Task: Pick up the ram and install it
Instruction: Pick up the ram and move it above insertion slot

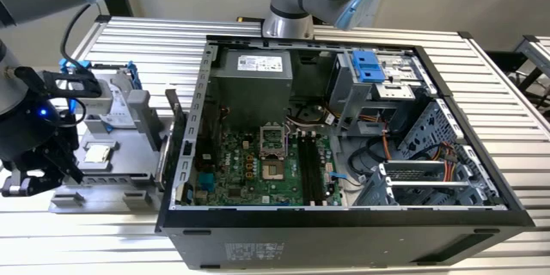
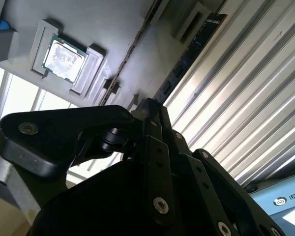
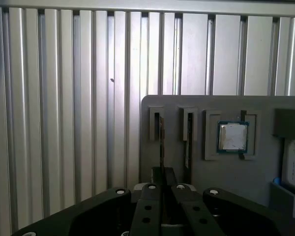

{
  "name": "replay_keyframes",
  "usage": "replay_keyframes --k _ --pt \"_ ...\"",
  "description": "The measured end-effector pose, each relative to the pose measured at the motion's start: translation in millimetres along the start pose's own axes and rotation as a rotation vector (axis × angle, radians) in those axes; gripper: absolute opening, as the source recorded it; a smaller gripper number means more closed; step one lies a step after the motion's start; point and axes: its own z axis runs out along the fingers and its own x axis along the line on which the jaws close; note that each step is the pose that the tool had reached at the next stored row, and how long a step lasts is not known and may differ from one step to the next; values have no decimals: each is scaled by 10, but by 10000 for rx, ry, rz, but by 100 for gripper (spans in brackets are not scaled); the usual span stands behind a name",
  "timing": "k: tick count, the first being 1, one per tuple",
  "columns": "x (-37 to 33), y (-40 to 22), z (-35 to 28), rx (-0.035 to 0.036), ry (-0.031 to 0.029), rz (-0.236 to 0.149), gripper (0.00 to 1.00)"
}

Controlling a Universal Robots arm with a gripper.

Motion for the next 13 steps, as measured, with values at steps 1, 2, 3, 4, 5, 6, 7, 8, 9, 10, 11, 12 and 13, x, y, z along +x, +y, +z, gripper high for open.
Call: replay_keyframes --k 1,2,3,4,5,6,7,8,9,10,11,12,13 --pt "0 0 -8 0 0 0 0" --pt "-1 0 -17 0 0 0 0" --pt "-1 0 -27 1 -1 -1 0" --pt "-1 0 -38 0 0 0 0" --pt "-2 0 -49 0 0 0 0" --pt "-2 1 -61 -1 1 0 0" --pt "-2 1 -71 0 0 0 0" --pt "-3 1 -83 1 -1 0 0" --pt "-3 1 -94 0 -1 0 0" --pt "-3 1 -106 0 0 0 0" --pt "-4 1 -118 -1 1 0 0" --pt "-4 1 -129 0 0 0 0" --pt "-5 1 -140 0 0 0 0"
